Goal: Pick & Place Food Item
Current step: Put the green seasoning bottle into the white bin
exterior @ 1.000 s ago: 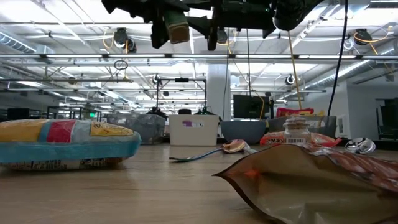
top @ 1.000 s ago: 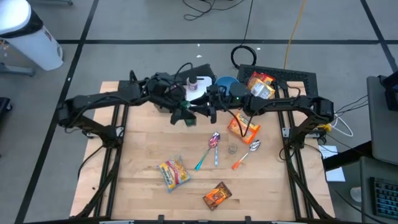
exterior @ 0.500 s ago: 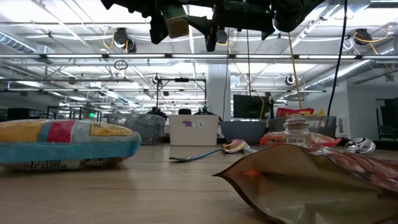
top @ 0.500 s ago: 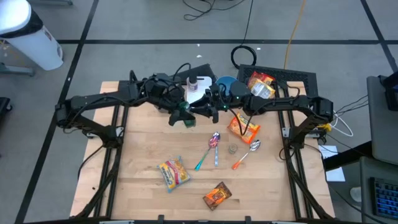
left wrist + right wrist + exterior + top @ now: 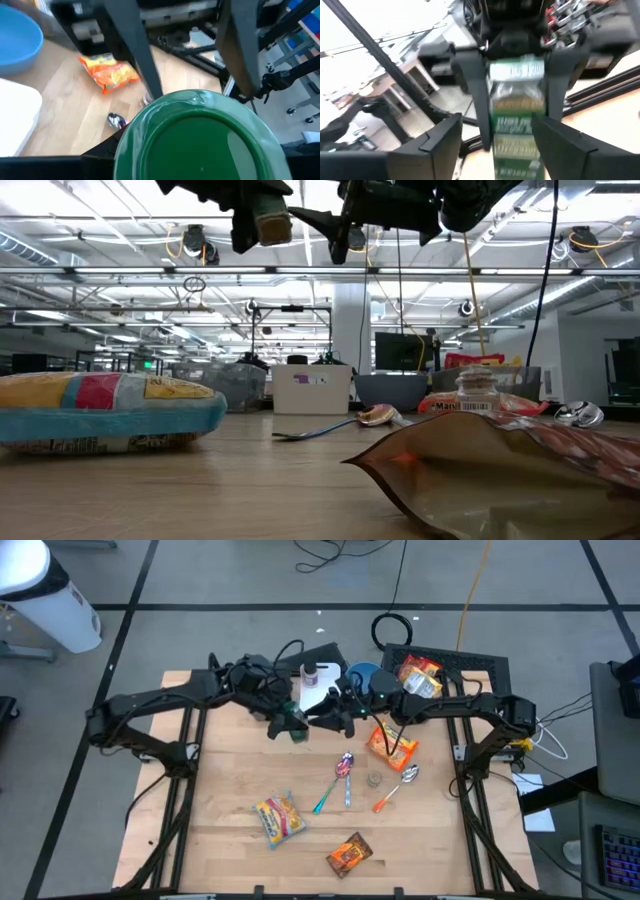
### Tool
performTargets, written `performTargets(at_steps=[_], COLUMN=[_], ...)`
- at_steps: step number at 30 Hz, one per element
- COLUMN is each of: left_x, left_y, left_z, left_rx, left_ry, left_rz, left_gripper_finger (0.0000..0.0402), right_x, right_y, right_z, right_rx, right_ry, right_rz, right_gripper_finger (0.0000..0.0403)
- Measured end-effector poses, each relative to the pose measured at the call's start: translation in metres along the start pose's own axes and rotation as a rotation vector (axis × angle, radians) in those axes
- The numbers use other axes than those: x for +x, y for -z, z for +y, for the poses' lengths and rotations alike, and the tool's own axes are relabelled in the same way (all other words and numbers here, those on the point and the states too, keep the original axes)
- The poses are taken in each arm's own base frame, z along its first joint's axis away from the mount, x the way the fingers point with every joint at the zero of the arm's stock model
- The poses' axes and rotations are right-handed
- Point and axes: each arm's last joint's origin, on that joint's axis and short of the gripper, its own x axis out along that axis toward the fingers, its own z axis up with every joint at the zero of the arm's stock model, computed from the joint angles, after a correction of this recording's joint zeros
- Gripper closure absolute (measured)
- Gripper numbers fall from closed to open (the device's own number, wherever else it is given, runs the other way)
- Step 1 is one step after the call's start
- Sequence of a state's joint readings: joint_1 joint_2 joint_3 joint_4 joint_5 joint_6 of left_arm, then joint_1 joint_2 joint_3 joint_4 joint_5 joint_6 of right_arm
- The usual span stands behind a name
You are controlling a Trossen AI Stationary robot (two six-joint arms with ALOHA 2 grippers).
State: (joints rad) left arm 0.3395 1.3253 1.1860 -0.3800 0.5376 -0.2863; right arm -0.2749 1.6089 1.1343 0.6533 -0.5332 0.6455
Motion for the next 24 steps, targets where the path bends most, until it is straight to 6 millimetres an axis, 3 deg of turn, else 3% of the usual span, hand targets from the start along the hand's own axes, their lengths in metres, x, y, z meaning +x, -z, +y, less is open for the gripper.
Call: performTargets(at_steps=[9,24], left_x=[-0.02,-0.016], left_y=[-0.004,-0.014], left_z=[-0.008,-0.008], left_rx=[0.031,0.06], left_ry=[-0.054,-0.033], left_rz=[-0.067,-0.163], left_gripper_finger=[0.0197,0.0197], right_x=[0.004,0.012], right_y=[0.009,0.021], right_z=[0.0,0.01], right_rx=[-0.025,-0.106], right_ry=[0.083,0.177], right_rz=[0.025,0.01], right_gripper_finger=[0.0121,0.013])
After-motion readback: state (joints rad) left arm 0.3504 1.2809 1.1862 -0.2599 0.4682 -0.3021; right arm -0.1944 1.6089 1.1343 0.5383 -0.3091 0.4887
